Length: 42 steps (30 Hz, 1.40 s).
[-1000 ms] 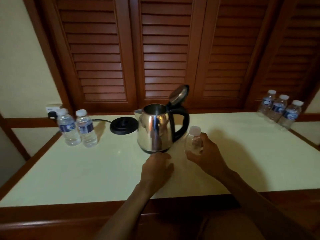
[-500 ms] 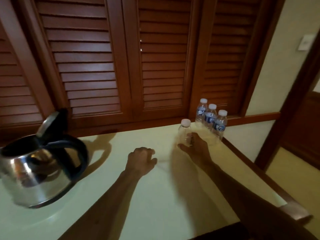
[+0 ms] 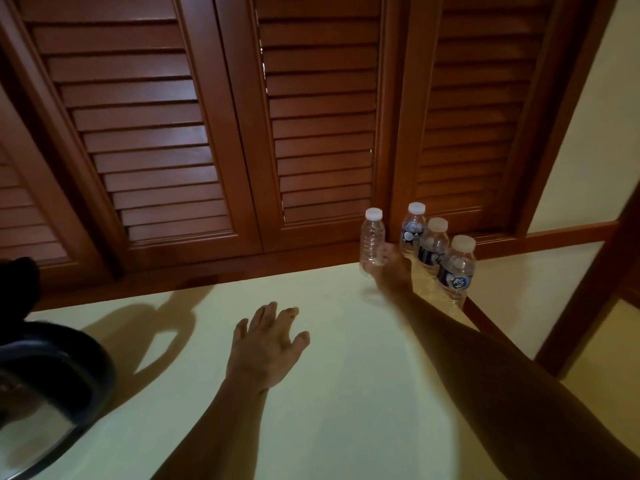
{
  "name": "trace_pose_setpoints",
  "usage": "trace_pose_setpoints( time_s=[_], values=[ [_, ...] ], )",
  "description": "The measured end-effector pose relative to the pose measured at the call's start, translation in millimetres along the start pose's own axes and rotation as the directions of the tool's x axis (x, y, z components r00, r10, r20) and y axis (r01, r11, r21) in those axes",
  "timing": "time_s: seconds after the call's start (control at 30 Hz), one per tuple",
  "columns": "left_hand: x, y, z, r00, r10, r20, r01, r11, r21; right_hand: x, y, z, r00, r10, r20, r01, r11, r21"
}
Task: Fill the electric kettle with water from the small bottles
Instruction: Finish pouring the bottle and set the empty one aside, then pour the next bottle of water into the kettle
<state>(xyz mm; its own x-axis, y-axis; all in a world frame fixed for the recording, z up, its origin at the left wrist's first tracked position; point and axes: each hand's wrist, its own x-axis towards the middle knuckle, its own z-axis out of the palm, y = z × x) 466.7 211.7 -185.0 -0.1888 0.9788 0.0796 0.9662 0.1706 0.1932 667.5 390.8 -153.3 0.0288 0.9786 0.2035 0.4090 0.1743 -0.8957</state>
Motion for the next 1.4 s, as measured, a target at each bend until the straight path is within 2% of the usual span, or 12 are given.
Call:
trace_pose_setpoints(
  time_s=[0.47,0.67,0.77,0.93,1.07,1.13,1.3,1.4],
  values=[
    [1,-2,1,1.0,-0.004,-0.009,0.003,0.999,-0.042,3,6,5,0.999,0.038,0.012,-0.037,0.998,-0.059],
    [-1,1,-4,1.0,0.012,-0.01,-0.013,0.998,-0.064,-26,-1,-2,0.996,0.085,-0.027,-0.087,0.995,-0.046],
    [-5,2,-10,1.0,0.02,-0.021,-0.022,0.995,-0.096,-56,-5,-6,0.994,0.107,0.031,-0.104,0.991,-0.084],
    [-29,-7,-17,0.992,0.096,-0.082,-0.111,0.972,-0.205,-119,-10,3,0.974,0.006,0.225,0.059,0.958,-0.281],
    [-74,-42,-21,0.976,0.216,-0.021,-0.214,0.946,-0.242,-180,-27,30,0.908,-0.124,0.4,0.258,0.917,-0.303],
    [-105,-69,-24,0.966,0.256,-0.033,-0.254,0.926,-0.28,-213,-39,54,0.869,-0.184,0.459,0.347,0.888,-0.302],
    [-195,-153,-50,0.943,0.33,-0.041,-0.326,0.892,-0.312,-294,-79,117,0.781,-0.328,0.531,0.537,0.787,-0.304],
    [-241,-213,-68,0.955,0.293,-0.035,-0.287,0.894,-0.344,-335,-101,149,0.744,-0.39,0.543,0.604,0.741,-0.295]
  ],
)
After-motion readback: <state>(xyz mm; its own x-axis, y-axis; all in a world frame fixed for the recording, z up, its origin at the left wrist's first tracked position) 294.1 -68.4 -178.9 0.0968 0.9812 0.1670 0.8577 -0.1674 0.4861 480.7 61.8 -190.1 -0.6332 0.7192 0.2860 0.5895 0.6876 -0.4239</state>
